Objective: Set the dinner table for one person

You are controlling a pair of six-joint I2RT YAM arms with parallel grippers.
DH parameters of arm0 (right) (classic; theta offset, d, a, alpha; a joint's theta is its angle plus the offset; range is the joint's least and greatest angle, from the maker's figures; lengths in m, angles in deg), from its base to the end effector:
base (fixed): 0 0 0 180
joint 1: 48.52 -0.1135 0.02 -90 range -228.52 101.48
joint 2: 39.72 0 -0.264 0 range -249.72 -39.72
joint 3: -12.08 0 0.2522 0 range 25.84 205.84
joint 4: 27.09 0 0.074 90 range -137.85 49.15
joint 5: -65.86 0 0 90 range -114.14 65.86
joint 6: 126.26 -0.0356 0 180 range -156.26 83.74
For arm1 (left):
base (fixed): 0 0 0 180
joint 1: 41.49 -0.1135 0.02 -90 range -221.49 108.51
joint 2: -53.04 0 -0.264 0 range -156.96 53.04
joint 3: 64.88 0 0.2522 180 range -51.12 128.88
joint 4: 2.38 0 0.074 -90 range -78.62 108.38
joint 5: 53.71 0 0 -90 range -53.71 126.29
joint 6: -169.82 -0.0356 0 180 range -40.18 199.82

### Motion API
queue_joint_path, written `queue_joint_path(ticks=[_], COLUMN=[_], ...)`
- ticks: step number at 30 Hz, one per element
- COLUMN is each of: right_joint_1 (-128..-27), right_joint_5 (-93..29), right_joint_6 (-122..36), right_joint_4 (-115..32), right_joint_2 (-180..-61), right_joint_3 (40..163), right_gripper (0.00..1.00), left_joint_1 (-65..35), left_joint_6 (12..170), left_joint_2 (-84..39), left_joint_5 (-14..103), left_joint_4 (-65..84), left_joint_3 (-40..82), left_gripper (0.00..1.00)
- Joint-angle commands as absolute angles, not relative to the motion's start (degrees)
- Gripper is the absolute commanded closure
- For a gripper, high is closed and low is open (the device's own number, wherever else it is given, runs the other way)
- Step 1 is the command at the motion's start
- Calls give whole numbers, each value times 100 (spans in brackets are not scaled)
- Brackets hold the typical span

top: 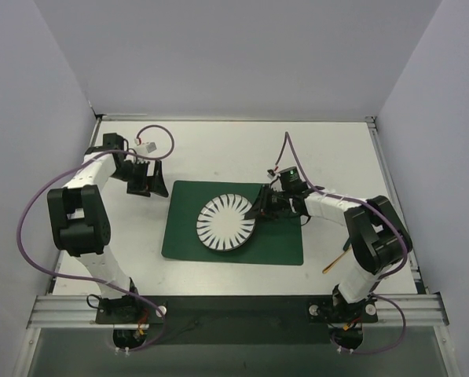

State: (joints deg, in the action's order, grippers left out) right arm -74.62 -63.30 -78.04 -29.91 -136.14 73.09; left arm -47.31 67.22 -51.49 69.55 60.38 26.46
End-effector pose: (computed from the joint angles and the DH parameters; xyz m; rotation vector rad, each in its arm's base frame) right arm 0.2908 0.1675 0.1668 -0.0831 2.4387 1.3610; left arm 0.3571 0.0168 0.2108 0.2603 2.7046 -0.7470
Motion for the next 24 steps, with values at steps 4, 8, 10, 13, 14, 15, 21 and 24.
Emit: queue_joint_path(ticks=[4,8,10,13,14,15,21,24], right_joint_1=[-7374,-7365,-7391,-7409,-7409,-7418,-7708,-7822], right_joint_5=[-5367,-5034,-4702,-4191,-3798,-3663,-3144,-3056], right_joint_6=[-6721,-6606,-6501,-6325,-6307,-6298,-6289,-6403], right_joint_4=[-3759,-3909,-4224,-4690,-4778,-4910,-4946,-5051], right_joint_2=[-13788,-13957,-13948,-13878,-13843,-13764,-13578,-13701], right_joint_3=[7760,7910,7989,8121,8139,8165,8200,8288], right_gripper=[98,74,59,53,52,52,60,66], left_joint_1=[-4729,-4729,-4729,-4729,-4729,-4729,-4545,-4299], left_joint_6=[6576,6541,6497,6488,6488,6523,6550,6611], left_joint_2=[-4839,-4812,-4812,-4812,-4812,-4830,-4777,-4698], left_joint_5=[7101,7110,7101,7110,7127,7145,7242,6926], left_joint_4=[6113,6139,6157,6166,6157,6148,6096,5903], left_joint_3=[2623,2561,2552,2526,2517,2526,2342,2131], left_gripper=[3,3,3,3,3,3,3,6])
